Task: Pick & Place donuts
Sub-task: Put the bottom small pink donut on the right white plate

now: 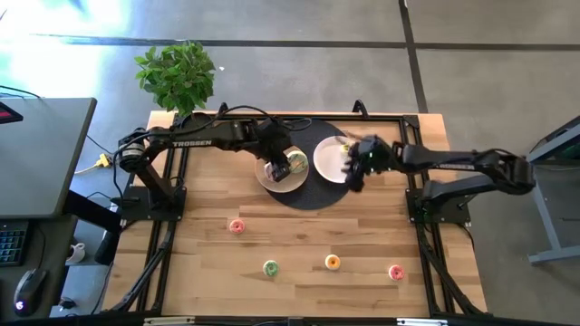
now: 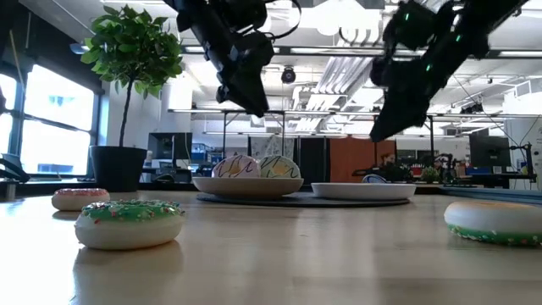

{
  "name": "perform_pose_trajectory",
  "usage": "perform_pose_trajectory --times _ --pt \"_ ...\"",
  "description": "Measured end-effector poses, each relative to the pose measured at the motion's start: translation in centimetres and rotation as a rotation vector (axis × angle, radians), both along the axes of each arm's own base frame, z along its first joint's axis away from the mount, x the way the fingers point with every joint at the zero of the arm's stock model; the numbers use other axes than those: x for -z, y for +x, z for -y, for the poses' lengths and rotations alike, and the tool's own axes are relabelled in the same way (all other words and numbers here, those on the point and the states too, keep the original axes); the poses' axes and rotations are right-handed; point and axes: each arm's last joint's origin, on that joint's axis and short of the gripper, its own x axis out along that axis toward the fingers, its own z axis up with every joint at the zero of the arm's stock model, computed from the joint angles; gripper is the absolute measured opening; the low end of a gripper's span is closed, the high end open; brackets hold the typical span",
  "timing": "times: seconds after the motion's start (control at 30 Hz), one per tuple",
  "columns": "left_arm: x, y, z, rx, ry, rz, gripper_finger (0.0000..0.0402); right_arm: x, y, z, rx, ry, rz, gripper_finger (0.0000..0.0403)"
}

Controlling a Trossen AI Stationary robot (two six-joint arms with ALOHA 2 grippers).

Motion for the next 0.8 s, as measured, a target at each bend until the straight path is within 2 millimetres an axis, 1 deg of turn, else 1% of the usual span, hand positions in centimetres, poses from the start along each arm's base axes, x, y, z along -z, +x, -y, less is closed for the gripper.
perform_pose_trajectory --times 0.07,0.17,0.27,0.33,0.4,0.5,0.6,0.7,0.8 --pt "0.3 -0.3 0.3 0.019 -0.025 -0.040 0.0135 -0.7 0.5 -2.1 -0.073 0.035 -0.029 0.0129" --pt "0.5 -0.8 0.9 -0.020 -0.049 -0.106 0.0135 -1.6 0.9 -5.6 -0.165 0.106 -0.082 0.0129" --pt "-0.4 -1.7 1.0 -0.072 -0.016 -0.114 0.0135 -2.4 1.0 -8.9 -0.219 0.177 -0.162 0.0129" --pt "-1.1 -1.8 1.1 -0.075 -0.008 -0.084 0.0135 -2.7 0.6 -10.8 -0.239 0.215 -0.237 0.0129" --pt "-1.3 -2.0 1.3 -0.078 -0.012 -0.079 0.0135 -2.7 0.0 -12.6 -0.259 0.250 -0.327 0.0129" --pt "-1.6 -1.9 1.6 -0.080 -0.015 -0.052 0.0135 -1.5 -1.2 -15.1 -0.316 0.316 -0.464 0.0129" --pt "-1.5 -1.9 1.6 -0.094 -0.028 -0.059 0.0135 0.2 -2.6 -17.4 -0.364 0.447 -0.600 0.0129" --pt "-1.5 -1.9 1.6 -0.101 -0.031 -0.060 0.0135 1.5 -4.0 -19.0 -0.332 0.549 -0.735 0.0129" --pt "-1.5 -1.9 1.6 -0.104 -0.033 -0.056 0.0135 2.3 -5.2 -20.3 -0.288 0.549 -0.805 0.0129"
